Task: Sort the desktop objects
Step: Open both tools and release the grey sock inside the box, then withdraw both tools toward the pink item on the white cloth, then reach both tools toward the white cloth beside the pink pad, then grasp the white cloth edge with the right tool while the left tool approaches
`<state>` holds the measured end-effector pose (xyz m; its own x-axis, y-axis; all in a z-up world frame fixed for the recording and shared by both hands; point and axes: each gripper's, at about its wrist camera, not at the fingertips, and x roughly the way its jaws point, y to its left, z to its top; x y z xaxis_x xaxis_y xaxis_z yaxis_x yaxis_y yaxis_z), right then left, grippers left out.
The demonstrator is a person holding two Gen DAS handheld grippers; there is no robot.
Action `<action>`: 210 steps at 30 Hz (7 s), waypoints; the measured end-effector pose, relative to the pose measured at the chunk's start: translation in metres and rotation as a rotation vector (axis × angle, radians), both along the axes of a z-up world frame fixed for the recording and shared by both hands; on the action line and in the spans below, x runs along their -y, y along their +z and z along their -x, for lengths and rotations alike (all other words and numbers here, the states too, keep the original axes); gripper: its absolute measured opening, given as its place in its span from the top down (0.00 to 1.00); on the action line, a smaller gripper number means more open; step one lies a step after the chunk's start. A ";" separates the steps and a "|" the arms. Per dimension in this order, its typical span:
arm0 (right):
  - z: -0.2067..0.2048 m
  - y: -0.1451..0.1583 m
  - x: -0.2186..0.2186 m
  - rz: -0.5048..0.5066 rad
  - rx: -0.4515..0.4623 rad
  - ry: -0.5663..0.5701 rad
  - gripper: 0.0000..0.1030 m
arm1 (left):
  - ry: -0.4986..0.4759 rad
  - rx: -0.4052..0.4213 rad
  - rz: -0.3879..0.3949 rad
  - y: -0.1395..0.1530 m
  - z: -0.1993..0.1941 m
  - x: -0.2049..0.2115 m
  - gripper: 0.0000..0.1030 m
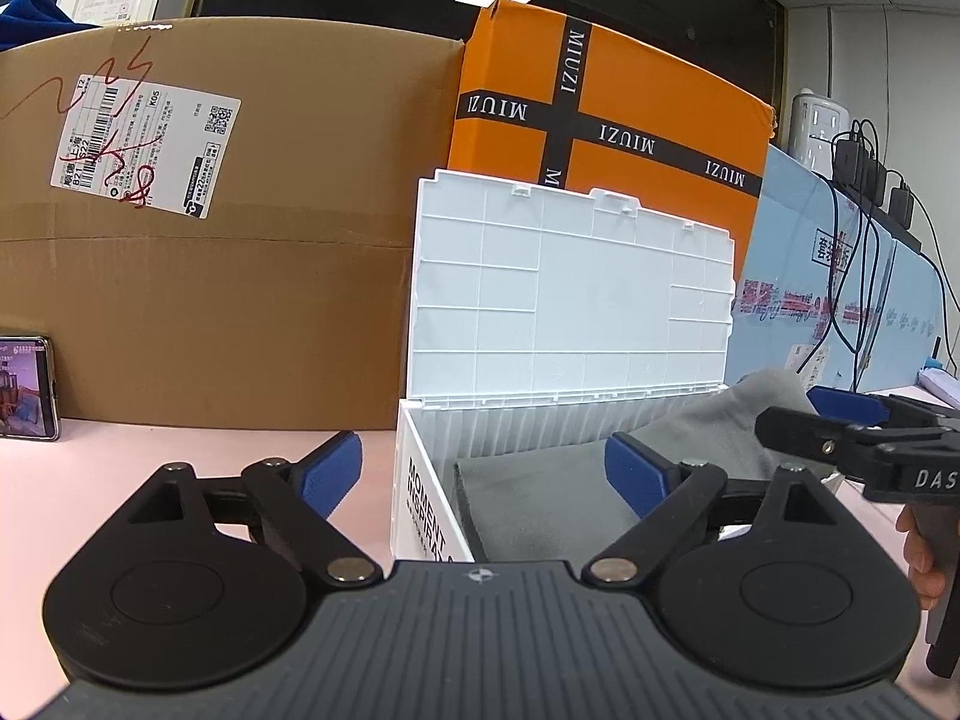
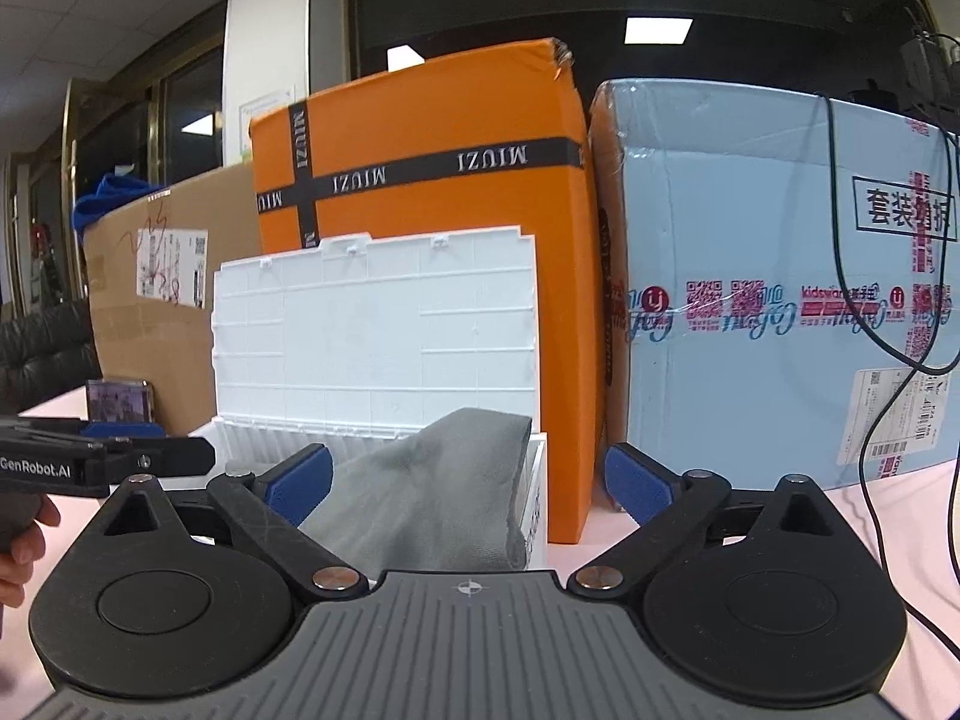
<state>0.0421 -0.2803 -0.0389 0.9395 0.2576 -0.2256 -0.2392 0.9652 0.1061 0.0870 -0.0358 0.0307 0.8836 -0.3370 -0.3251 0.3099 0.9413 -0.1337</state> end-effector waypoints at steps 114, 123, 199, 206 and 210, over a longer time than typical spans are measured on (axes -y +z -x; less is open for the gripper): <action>0.248 -0.044 0.000 0.170 -0.140 0.019 0.00 | -0.337 0.060 -0.487 -0.046 0.336 -0.079 0.00; 0.252 -0.042 -0.001 0.166 -0.129 0.053 0.00 | -0.444 0.033 -0.470 -0.060 0.340 -0.059 0.00; 0.206 -0.043 -0.029 0.127 -0.181 0.484 0.72 | -0.107 -0.022 0.031 -0.019 0.213 -0.054 0.00; 0.186 -0.042 -0.009 -0.085 -0.261 0.395 0.78 | -0.090 -0.028 0.093 -0.014 0.209 -0.062 0.00; 0.178 -0.044 0.003 -0.180 -0.294 0.340 0.78 | -0.097 -0.086 0.077 -0.021 0.203 -0.055 0.00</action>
<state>-0.1364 -0.2837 -0.0831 0.6987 0.5982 -0.3925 -0.4728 0.7978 0.3742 -0.1156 0.0197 0.0100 0.8157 -0.4464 -0.3678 0.3832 0.8934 -0.2345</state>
